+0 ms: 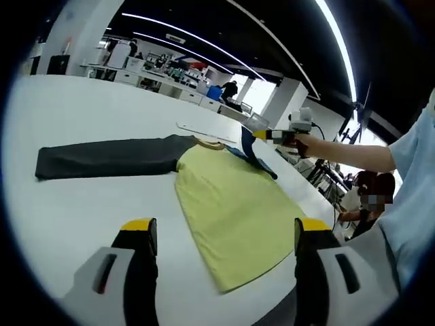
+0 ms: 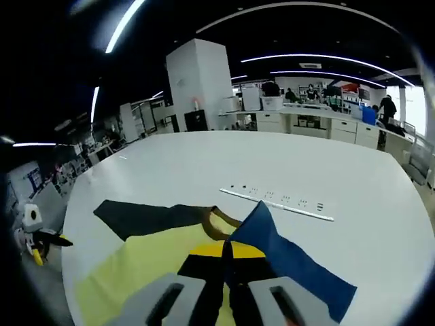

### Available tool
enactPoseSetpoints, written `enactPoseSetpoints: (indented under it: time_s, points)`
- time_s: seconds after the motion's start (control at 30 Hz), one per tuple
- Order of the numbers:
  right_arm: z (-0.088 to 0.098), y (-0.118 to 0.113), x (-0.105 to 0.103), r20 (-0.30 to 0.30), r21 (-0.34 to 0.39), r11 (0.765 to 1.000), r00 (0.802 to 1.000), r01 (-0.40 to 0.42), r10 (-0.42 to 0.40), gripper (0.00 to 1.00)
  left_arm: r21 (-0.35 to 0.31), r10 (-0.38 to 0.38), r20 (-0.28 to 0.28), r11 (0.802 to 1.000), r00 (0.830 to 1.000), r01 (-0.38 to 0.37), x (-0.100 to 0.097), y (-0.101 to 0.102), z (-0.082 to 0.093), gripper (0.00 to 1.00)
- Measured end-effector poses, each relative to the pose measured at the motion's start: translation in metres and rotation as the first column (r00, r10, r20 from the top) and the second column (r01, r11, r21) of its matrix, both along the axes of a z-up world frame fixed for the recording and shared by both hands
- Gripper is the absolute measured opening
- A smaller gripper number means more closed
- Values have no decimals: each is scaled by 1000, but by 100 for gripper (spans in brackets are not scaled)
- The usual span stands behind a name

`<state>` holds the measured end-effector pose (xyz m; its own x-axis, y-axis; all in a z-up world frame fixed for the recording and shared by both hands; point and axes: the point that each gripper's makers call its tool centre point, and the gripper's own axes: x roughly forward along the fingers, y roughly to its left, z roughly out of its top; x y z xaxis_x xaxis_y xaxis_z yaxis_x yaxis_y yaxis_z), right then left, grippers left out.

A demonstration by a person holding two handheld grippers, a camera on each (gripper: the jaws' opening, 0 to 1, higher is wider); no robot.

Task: Fold the garment on the visible template until the final outline fits inside the template.

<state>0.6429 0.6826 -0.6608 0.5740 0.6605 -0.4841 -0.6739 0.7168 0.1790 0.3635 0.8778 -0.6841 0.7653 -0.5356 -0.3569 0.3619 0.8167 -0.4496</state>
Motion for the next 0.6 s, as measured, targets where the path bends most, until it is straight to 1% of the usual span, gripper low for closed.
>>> enactPoseSetpoints:
  time_s: [0.17,0.23,0.3,0.4,0.6]
  points:
    - [0,40,-8,5,5,998,998,-59,59,0,6,-12,0,1000,1000,12,-1,-3,0,79]
    - [-1,56,-13,10,1,996,996,-87,87,0,7,-10,-1,1000,1000,10,0,-2,-1,79]
    - [-5,72,-17,1,-1,994,994,-112,112,0,0,-5,2,1000,1000,5,0,-1,1,78]
    - [-10,84,-20,0,-9,992,992,-130,130,0,-3,2,4,1000,1000,-2,1,0,1,77]
    - [-20,110,-31,-27,-1,985,985,-173,173,0,-3,3,3,1000,1000,-3,0,1,0,76]
